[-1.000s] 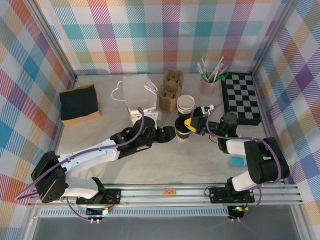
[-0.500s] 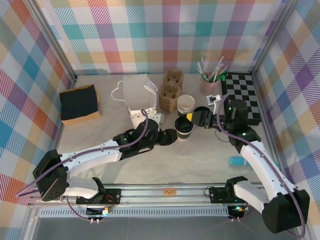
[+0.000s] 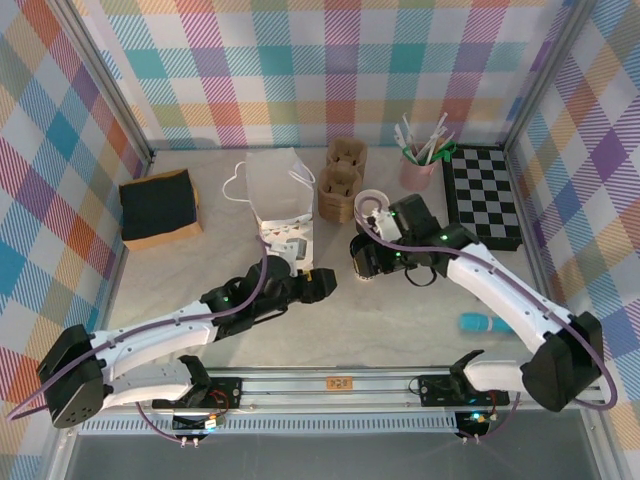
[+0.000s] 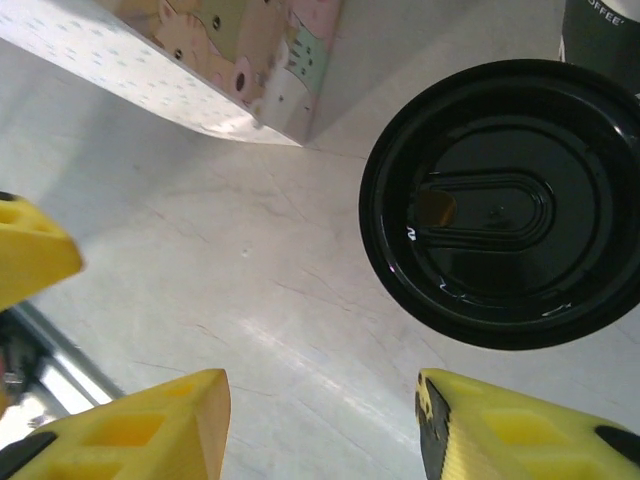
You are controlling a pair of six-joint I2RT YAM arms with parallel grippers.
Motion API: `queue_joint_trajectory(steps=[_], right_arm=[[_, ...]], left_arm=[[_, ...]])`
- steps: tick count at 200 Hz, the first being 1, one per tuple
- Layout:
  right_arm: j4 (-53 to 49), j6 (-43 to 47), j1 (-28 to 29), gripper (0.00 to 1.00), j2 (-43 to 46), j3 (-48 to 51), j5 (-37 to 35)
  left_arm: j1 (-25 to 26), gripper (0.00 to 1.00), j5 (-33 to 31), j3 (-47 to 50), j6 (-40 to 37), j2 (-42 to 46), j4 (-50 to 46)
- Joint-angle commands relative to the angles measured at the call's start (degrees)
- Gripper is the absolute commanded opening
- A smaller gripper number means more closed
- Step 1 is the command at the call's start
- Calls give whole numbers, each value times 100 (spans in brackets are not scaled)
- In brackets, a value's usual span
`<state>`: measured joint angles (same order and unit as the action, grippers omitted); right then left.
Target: Pack the takeout coffee
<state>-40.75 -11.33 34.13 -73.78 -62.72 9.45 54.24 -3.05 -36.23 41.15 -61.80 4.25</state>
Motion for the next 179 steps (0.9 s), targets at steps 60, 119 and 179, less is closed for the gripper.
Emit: queue_joint_trajectory(steps=[60, 119, 179], right_arm=[[-788, 425, 878, 54, -1109, -1062, -2103], [-898, 426, 1107, 56, -1760, -1556, -2628], [-927, 365, 1254, 51, -2125, -1750, -3021]], left_arm=[[-36, 67, -371, 342, 108, 798, -483], [-36, 67, -518, 467, 125, 1194, -714], [-36, 67, -560, 538, 152, 1348, -760]])
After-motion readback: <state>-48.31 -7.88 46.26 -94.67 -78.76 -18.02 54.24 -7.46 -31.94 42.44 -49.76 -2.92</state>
